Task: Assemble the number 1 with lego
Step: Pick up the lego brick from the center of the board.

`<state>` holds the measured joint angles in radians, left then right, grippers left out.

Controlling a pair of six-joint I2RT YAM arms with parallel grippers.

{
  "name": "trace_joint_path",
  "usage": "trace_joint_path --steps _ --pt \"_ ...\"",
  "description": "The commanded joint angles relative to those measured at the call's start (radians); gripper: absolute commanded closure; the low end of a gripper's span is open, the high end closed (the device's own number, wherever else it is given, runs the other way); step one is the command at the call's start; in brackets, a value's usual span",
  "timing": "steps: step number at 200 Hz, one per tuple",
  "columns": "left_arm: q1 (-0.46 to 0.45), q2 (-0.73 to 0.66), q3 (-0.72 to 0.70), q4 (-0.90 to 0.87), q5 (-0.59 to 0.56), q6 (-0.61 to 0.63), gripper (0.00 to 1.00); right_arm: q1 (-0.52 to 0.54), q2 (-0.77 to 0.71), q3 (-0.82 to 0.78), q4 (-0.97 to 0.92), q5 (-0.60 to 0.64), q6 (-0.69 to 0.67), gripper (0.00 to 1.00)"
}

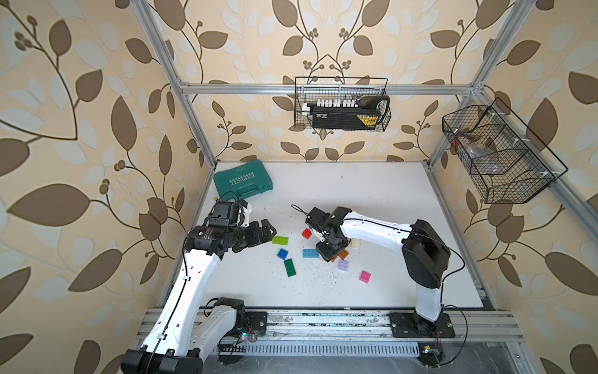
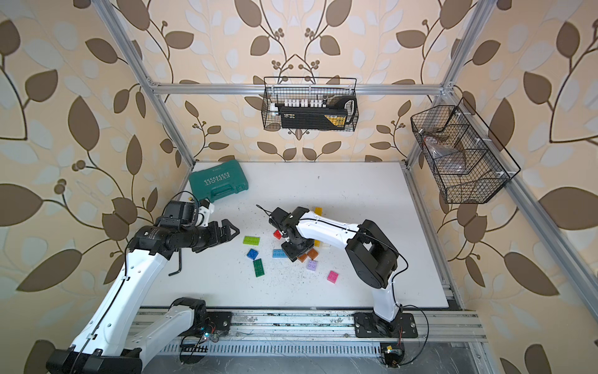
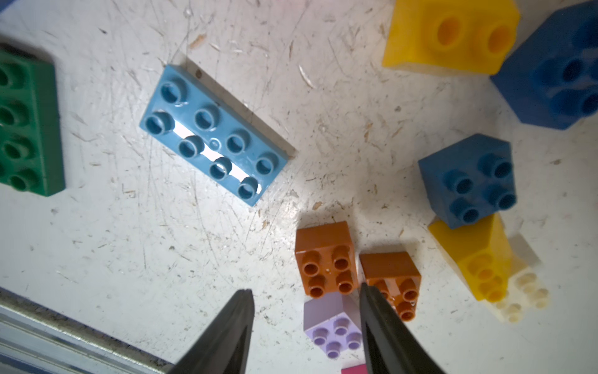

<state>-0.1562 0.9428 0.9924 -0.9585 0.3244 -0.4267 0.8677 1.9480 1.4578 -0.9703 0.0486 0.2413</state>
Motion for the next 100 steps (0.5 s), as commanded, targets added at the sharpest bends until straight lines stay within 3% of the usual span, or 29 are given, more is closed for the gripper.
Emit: trace_joint_path --steps 1,59,100 --pt "0.009 -0.006 -0.006 0.014 0.019 0.009 0.01 -0.018 0.039 -0.002 -0.007 0.007 -0.025 0.43" --pt "0.009 -0.006 -0.006 0.014 0.019 0.008 0.01 -0.018 0.082 0.0 -0.006 -0.009 -0.043 0.44" --pt "0.009 -0.007 -0.006 0.014 0.018 0.009 0.01 -0.017 0.083 0.006 -0.019 0.007 0.004 0.52"
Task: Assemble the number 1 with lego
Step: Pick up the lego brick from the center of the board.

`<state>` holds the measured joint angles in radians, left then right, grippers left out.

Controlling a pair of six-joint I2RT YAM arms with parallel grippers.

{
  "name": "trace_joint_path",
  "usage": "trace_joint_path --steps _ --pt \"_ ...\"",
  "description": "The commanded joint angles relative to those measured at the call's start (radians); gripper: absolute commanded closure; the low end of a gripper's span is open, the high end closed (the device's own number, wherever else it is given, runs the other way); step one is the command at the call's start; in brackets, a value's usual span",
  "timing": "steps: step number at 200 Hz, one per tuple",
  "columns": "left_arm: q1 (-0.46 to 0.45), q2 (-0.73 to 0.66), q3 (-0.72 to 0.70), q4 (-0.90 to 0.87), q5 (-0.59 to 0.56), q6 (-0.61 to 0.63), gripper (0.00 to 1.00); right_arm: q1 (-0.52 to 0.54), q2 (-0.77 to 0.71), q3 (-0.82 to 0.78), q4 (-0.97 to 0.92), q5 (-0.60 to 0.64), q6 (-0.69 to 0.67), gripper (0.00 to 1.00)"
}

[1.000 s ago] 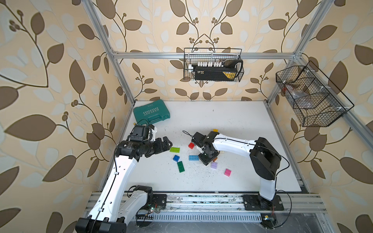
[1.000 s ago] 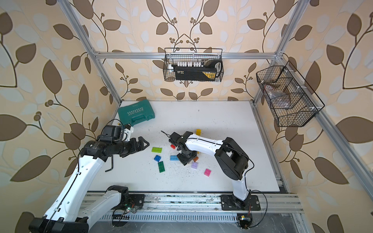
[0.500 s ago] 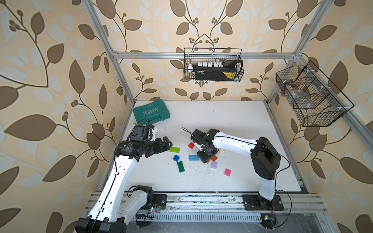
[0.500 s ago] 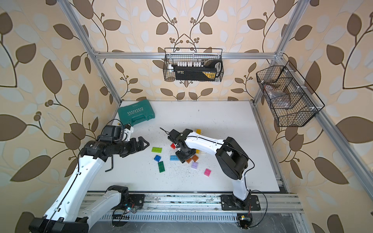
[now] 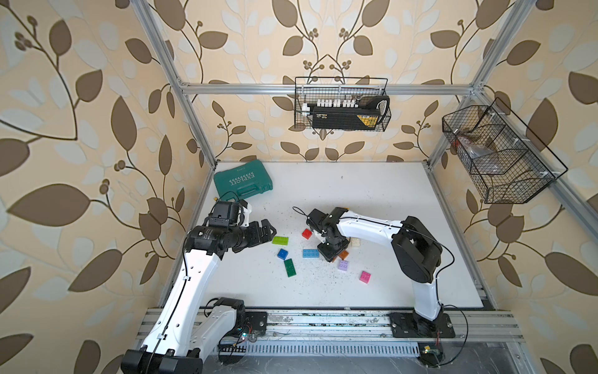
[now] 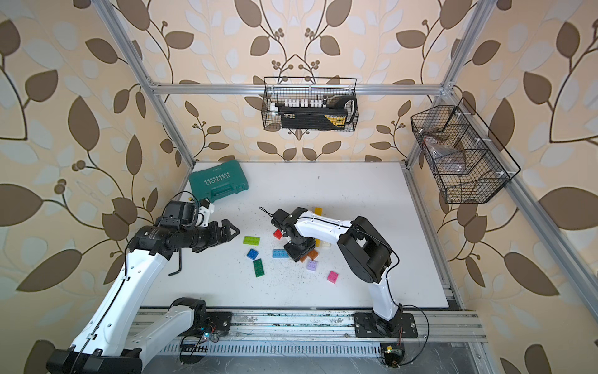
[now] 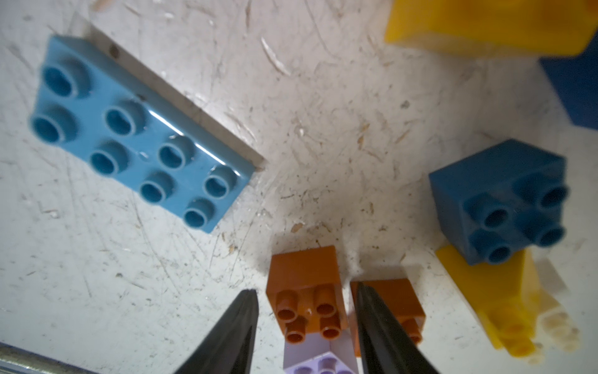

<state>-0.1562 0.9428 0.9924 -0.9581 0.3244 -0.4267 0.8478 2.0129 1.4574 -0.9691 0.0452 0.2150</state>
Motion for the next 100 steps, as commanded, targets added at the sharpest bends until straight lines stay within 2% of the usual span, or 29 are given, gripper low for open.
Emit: trace_joint_path --steps 1,17,64,100 --pt "0.009 -0.008 -0.006 0.013 0.019 0.009 0.01 0.002 0.018 0.008 -0.022 0.011 0.033 0.53" --pt "0.009 -0.012 -0.006 0.013 0.018 0.009 0.01 0.002 0.022 0.026 -0.044 0.017 0.077 0.59" --pt "0.009 -0.032 -0.008 0.014 0.015 0.007 0.01 0.002 0.041 0.057 -0.072 -0.013 0.205 0.66" --pt "0.009 -0.045 -0.009 0.016 0.01 0.006 0.01 0.001 0.053 0.09 -0.094 -0.035 0.314 0.75"
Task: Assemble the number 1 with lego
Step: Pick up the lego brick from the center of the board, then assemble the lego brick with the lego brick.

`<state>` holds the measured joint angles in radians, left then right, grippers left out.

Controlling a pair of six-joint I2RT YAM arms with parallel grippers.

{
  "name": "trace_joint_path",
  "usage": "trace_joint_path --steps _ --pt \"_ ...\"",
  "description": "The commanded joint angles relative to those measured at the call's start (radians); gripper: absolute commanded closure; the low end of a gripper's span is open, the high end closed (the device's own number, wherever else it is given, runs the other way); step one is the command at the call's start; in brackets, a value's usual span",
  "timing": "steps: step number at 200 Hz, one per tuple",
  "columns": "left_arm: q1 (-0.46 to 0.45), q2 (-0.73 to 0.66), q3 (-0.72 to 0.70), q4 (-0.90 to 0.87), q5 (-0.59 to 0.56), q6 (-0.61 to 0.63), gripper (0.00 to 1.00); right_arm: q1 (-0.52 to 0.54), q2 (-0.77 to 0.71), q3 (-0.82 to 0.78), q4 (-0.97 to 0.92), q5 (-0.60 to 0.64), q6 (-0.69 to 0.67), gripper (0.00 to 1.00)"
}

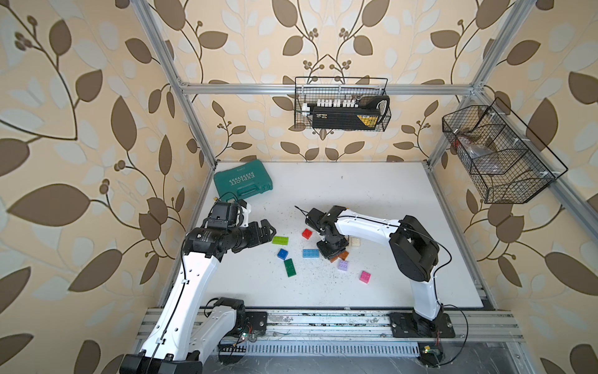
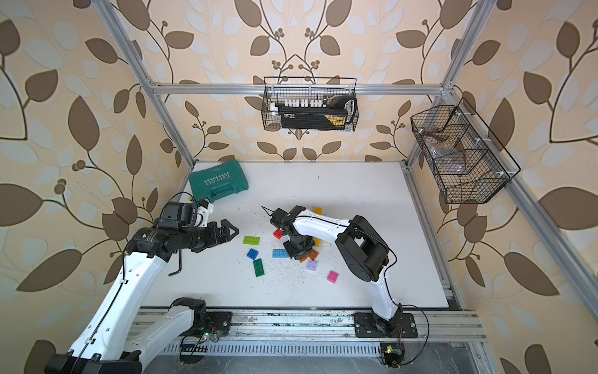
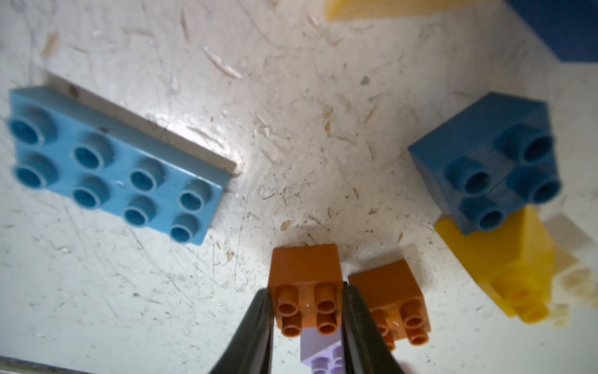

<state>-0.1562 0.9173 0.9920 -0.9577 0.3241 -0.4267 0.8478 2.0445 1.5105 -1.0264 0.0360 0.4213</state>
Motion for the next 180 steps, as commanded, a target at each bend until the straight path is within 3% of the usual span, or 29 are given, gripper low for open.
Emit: trace_joint_path --steps 1,67,180 --pt "0.009 -0.021 -0.009 0.016 0.01 0.006 0.01 0.001 0.022 0.039 -0.037 -0.026 0.112 0.75" --pt "0.009 -0.052 -0.01 0.016 -0.003 0.001 0.01 0.014 -0.014 0.123 -0.04 -0.065 0.361 0.84" --pt "0.001 -0.082 -0.015 0.007 -0.052 -0.018 0.01 0.074 0.148 0.389 -0.141 -0.04 0.609 0.94"
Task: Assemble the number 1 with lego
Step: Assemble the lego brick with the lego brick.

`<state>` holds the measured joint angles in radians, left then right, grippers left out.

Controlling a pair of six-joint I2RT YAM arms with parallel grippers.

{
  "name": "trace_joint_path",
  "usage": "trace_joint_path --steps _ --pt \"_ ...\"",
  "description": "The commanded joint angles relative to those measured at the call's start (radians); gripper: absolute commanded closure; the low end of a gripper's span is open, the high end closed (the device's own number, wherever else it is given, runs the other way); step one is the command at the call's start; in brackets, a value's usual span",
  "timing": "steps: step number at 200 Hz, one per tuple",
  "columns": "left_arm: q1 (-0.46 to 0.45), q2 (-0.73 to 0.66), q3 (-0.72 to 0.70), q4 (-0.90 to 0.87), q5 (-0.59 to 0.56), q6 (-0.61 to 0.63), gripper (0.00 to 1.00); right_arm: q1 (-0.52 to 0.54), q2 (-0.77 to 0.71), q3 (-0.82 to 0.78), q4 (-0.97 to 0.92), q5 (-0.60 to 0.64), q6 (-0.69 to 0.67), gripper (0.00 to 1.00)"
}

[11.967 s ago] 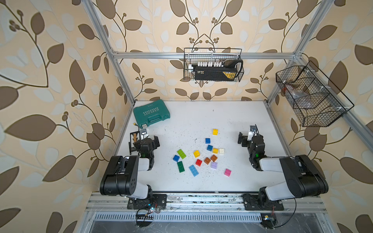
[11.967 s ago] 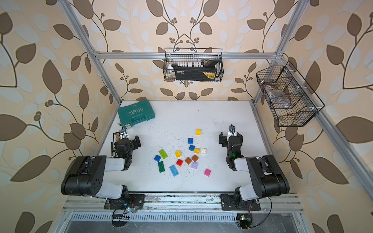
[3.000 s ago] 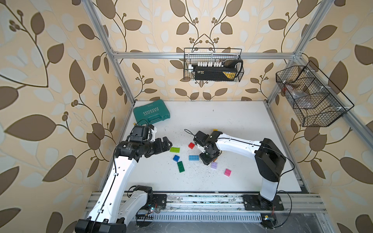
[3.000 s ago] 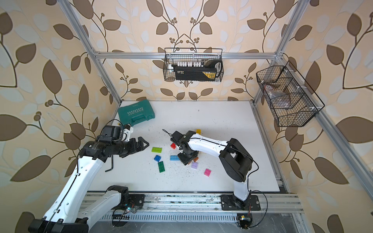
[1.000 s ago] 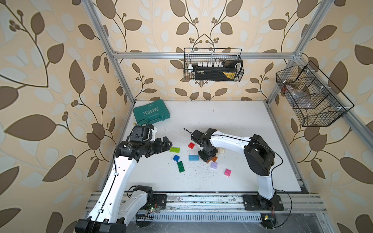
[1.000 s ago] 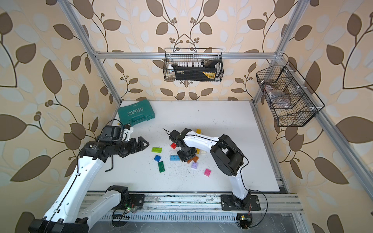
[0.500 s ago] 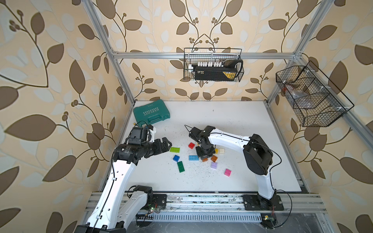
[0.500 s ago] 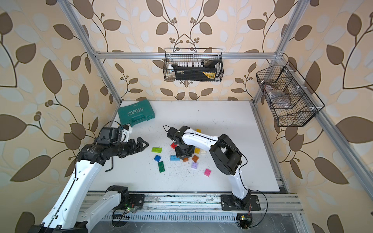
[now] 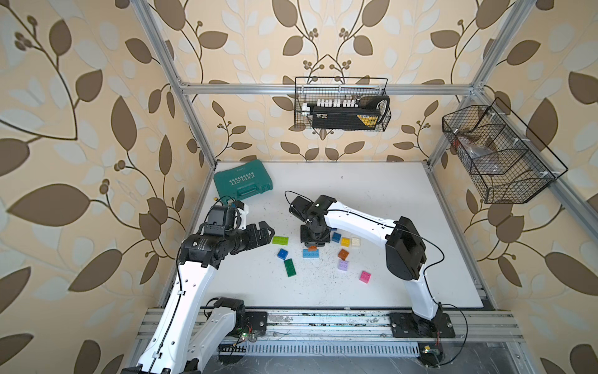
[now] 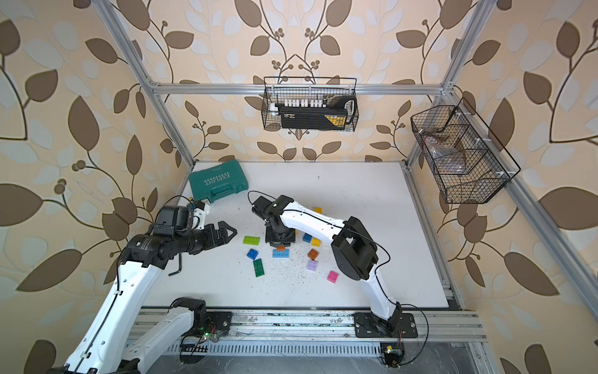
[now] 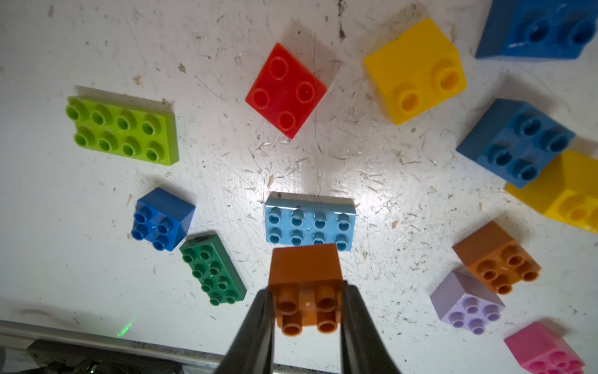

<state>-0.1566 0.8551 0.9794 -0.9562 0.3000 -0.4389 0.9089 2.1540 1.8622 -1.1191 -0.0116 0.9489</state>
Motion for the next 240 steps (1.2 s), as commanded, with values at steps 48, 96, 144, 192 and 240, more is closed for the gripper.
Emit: trace_joint_path --steps 48,96,144,192,240 --pt "-0.029 -0.036 -0.005 0.003 -0.039 -0.012 0.01 0.028 0.085 0.075 -0.058 0.021 0.145 0.98" --pt "-0.048 -0.057 -0.007 0.004 -0.046 -0.015 0.01 0.044 0.124 0.089 -0.076 0.033 0.171 0.98" --pt "-0.054 -0.073 -0.008 0.005 -0.052 -0.017 0.01 0.023 0.122 0.081 -0.09 0.065 0.166 0.99" --pt "-0.057 -0.073 -0.008 0.005 -0.054 -0.017 0.01 0.008 0.116 0.053 -0.073 0.062 0.159 0.99" --pt "-0.057 -0.071 -0.008 0.004 -0.057 -0.018 0.01 0.028 0.142 0.066 -0.061 0.041 0.159 0.99"
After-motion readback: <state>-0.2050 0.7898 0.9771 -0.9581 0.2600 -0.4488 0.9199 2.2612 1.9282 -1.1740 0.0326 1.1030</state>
